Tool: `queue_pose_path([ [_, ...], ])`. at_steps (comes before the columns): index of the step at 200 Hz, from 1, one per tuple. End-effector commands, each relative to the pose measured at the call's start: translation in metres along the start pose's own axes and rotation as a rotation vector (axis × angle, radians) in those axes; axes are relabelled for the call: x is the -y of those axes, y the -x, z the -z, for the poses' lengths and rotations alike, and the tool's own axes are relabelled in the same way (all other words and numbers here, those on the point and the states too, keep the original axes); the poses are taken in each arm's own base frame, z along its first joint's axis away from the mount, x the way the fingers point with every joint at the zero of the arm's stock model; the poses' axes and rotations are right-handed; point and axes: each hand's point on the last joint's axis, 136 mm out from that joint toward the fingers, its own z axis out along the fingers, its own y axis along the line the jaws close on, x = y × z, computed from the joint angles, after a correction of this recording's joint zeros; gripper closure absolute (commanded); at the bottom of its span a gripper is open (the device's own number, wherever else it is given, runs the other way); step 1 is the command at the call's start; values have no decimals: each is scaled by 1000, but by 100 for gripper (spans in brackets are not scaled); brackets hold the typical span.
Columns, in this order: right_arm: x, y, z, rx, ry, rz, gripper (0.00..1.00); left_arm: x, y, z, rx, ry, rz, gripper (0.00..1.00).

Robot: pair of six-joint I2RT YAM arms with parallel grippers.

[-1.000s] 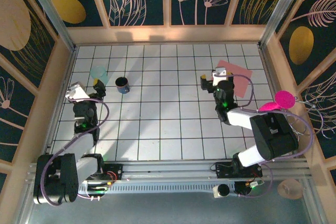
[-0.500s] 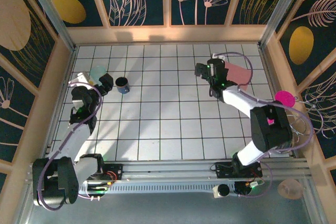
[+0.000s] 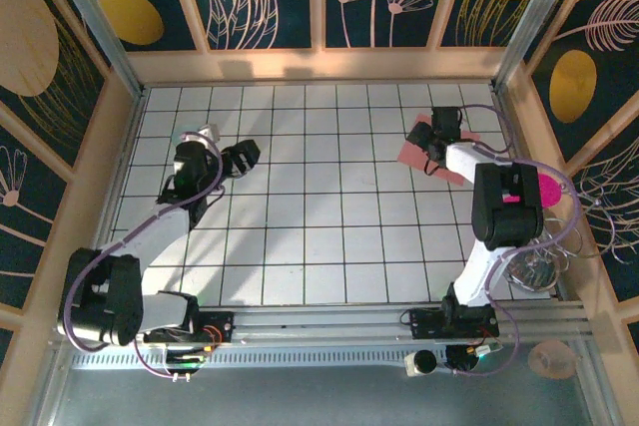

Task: Fold a paper plane with a square sheet of paper (pick it up from the middle)
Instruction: Move the square sheet of paper to the center of the table.

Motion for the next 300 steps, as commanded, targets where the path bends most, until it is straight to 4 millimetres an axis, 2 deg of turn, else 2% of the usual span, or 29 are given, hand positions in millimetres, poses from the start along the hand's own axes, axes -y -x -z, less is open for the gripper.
queue_pose_path([
  [1,-1,3,-8,-39,8,-39,12,23,-10,-16,-49,-25,8,1],
  [23,2,-1,-17,-73,2,-41,13,37,-29,-32,-110,-28,-6,1],
  [63,7,-17,-27,-131,-11,-36,14,54,-49,-52,-171,-34,-25,1],
  [105,0,-49,-25,-243,26,-14,16,61,-62,-61,-210,-43,-23,1],
  [132,-17,-77,-13,-308,64,28,16,61,-67,-64,-228,-42,-20,1],
  [153,-43,-111,2,-373,114,88,16,59,-69,-64,-235,-36,-19,1],
  [161,-54,-129,11,-404,140,113,17,57,-70,-64,-238,-29,-19,1],
  [198,-97,-226,55,-551,237,203,18,47,-77,-62,-250,8,-15,1],
  [215,-113,-273,83,-623,286,229,19,42,-78,-60,-248,27,-11,1],
  [233,-126,-300,107,-662,339,239,21,37,-77,-56,-239,52,-11,1],
  [243,-137,-302,119,-659,389,238,22,35,-76,-54,-233,65,-12,1],
  [251,-151,-295,131,-640,452,231,22,34,-76,-52,-233,71,-13,1],
  [275,-190,-246,166,-504,613,222,22,37,-76,-47,-241,63,-6,2],
  [287,-191,-224,170,-445,619,213,22,40,-78,-44,-255,50,2,3],
  [300,-175,-210,159,-419,572,193,22,44,-81,-41,-279,42,14,6],
])
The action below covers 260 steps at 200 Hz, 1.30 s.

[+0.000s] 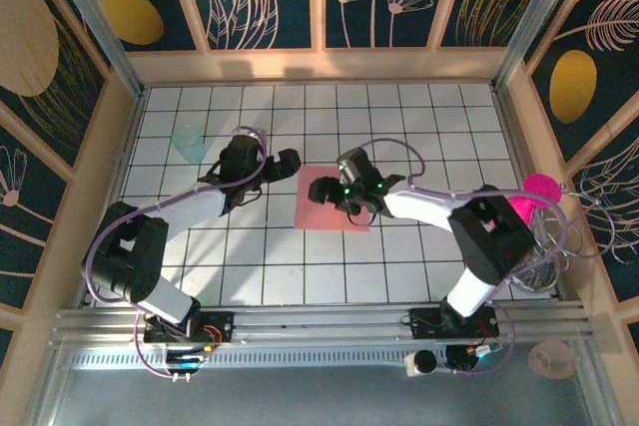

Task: Fold a paper plane with a square sheet of paper (pick it up from the middle)
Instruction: Move the square sheet of paper to the center of the table, then first fold in half a square sheet of paper at the center of the table.

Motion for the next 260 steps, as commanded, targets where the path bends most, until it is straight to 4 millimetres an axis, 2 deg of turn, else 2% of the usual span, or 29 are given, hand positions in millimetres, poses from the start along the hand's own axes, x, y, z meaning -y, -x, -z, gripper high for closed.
queue_pose_path([
  [1,-1,36,27,116,14,-22,22,7,-9,10,-42,-19,24,6],
  [22,44,46,30,112,-95,-77,28,9,-22,15,-79,-2,29,7],
  [33,50,47,32,109,-134,-48,30,11,-30,16,-100,-2,27,8],
  [35,59,55,35,124,-154,-57,30,11,-31,16,-104,-1,28,8],
  [46,69,62,35,122,-217,-41,33,13,-39,16,-125,1,29,8],
  [72,86,61,24,82,-287,-48,47,27,-57,9,-181,-25,21,10],
  [99,92,53,14,46,-283,-77,55,48,-77,-5,-255,-79,14,13],
  [117,93,48,10,34,-270,-89,57,61,-88,-13,-300,-122,-4,13],
  [154,100,38,4,2,-257,-104,62,70,-97,-26,-342,-138,1,13],
  [160,101,37,3,-2,-257,-107,62,64,-105,-34,-365,-121,6,13],
  [182,104,34,0,-15,-247,-116,62,65,-109,-41,-384,-124,12,13],
  [202,108,33,-3,-22,-248,-118,62,55,-115,-46,-395,-87,12,12],
  [206,109,32,-4,-25,-248,-119,63,62,-106,-48,-375,-97,8,12],
  [222,112,30,-6,-34,-249,-123,63,62,-102,-53,-363,-83,2,12],
  [260,116,26,-10,-50,-236,-139,65,60,-104,-62,-365,-74,3,11],
])
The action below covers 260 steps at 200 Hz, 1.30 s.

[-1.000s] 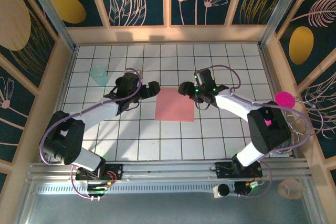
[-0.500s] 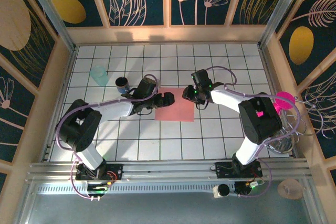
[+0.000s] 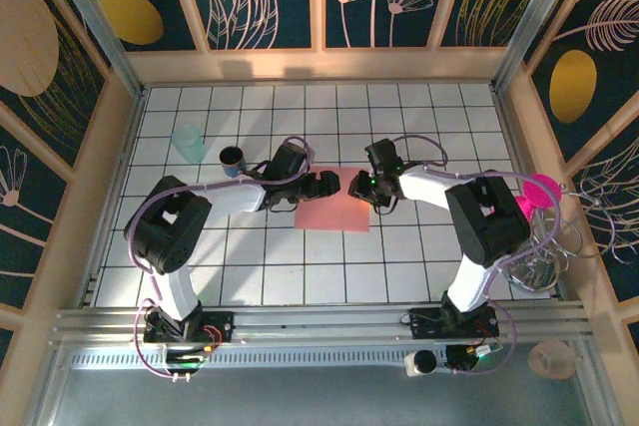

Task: Fold a paper plane with a square sheet of paper (pick it up from the middle)
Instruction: First fold in half a square sheet of paper at the center of the table.

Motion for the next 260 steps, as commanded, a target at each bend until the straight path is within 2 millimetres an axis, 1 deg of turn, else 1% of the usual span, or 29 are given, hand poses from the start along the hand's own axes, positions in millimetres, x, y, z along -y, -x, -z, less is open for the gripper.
queue_pose_path([
  [1,5,-3,-7,-20,14,-16,65,0,2,-9,-6,13,7,11],
  [43,7,-4,-8,-28,31,-26,66,-22,-11,-16,-31,68,38,10],
  [76,5,-6,-10,-41,56,-30,67,-28,-15,-16,-28,81,50,8],
  [104,-5,-8,-11,-53,117,-32,69,-31,-16,-15,-22,86,58,5],
  [155,-25,-9,-13,-74,232,-50,71,-30,-13,-12,-5,93,56,6],
  [174,-30,-9,-15,-83,263,-55,73,-31,-13,-12,-5,100,57,9],
  [191,-36,-10,-15,-93,292,-55,75,-37,-16,-13,-12,121,60,13],
  [208,-41,-15,-18,-113,310,-56,77,-40,-17,-13,-14,136,61,16],
  [226,-45,-23,-22,-139,330,-58,79,-44,-18,-14,-18,152,60,23],
  [238,-47,-26,-23,-149,341,-64,81,-48,-20,-15,-23,167,62,25],
  [260,-47,-21,-18,-125,354,-69,82,-52,-21,-15,-22,182,62,32],
])
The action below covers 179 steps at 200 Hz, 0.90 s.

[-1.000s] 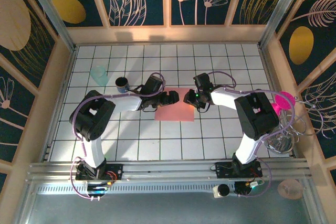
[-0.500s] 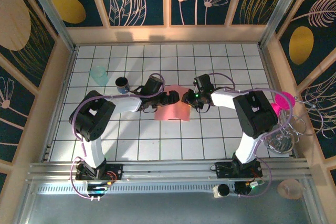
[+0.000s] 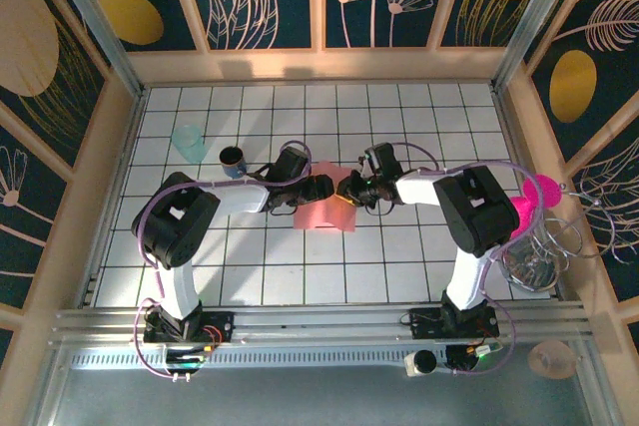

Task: Fold a paper plane with a square sheet of paper (pick it up from the middle)
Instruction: First fold in half a square sheet of paper at the center of the table.

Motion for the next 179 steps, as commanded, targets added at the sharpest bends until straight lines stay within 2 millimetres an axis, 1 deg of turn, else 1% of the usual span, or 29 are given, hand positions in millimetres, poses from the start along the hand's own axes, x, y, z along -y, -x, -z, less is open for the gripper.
queue_pose_path([
  [1,-4,-3,1,-4,38,-14,82,-23,-16,-4,-41,81,14,32],
  [23,-10,7,15,45,50,6,82,-23,-13,-3,-32,89,8,43],
  [49,-19,25,42,150,62,42,81,-22,-10,-2,-18,92,-3,52],
  [74,-17,36,64,233,53,55,81,-18,-4,4,6,84,-19,59],
  [87,-15,40,74,270,53,55,80,-12,2,10,27,72,-32,61],
  [108,-15,45,90,324,79,57,78,5,14,26,75,27,-61,65],
  [120,-18,48,99,353,107,63,76,22,23,40,109,-32,-79,66],
  [125,-20,48,103,362,123,69,75,27,25,42,114,-50,-84,67],
  [128,-21,49,105,368,134,73,74,37,29,52,134,-80,-91,67],
  [136,-27,48,112,381,171,88,71,51,36,63,158,-132,-100,68],
  [138,-29,48,113,384,182,94,70,47,32,63,151,-132,-97,68],
  [140,-31,47,114,383,191,98,70,48,32,65,153,-141,-98,68],
  [152,-42,46,124,397,256,133,63,65,37,80,172,-223,-98,68],
  [179,-74,36,140,370,419,206,42,95,47,114,190,-420,-57,69],
])
